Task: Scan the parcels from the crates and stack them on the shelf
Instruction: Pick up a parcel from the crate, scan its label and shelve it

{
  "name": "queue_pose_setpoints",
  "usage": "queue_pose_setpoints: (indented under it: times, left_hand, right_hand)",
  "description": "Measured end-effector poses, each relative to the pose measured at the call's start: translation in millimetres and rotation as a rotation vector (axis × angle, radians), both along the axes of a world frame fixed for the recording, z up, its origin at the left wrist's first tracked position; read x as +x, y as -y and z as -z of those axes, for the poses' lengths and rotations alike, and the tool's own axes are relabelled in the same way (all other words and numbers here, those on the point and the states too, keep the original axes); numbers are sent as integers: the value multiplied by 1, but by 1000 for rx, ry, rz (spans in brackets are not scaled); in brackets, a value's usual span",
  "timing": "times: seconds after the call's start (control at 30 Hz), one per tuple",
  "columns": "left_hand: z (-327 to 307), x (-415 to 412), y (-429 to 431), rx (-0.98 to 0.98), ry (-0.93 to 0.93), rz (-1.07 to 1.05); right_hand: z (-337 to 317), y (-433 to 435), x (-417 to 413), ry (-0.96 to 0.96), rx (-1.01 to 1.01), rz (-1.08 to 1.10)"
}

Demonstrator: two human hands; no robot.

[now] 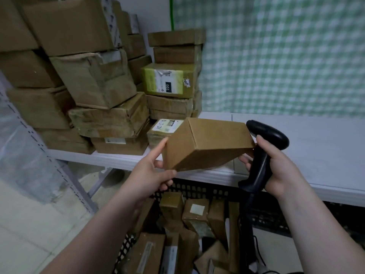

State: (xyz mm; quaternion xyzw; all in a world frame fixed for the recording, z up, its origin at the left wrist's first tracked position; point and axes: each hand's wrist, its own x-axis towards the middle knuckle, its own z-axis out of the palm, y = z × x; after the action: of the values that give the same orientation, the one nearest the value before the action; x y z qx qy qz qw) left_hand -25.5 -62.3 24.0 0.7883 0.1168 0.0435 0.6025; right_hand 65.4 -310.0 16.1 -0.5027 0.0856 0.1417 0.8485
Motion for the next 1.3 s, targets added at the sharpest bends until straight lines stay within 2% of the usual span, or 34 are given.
queue_pose_setpoints:
  times: [0.07,0.23,0.5,0.7,0.83,0.9,1.07,1.13,1.3]
  left_hand:
    - [0,9,11,-72,1,36]
    - [1,37,42,-523,36,23]
    - [10,69,67,-600,8,9]
    - [14,77,71,-574,21,-59]
    - [2,79,65,-349,-16,97]
    - [-5,83,59,-265,6,88]
    - [-28,99,39,-209,77,-140]
    - [-32,106,33,-211,81,-133]
    - [-25,113,32,-26,101,-74]
  right_hand:
    - [2,9,4,3,-4,38]
    - [9,31,11,-15,-19,142]
    - [24,54,19,-10,-128,111]
    - [36,53,24,14,-131,135]
    - [40,43,23,81,-169,76]
    - [38,36,22,126,-193,55]
    - [30,25,19,278,-354,95]
    - [27,21,17,341,-424,68]
    - [21,13,10,461,-598,-41]
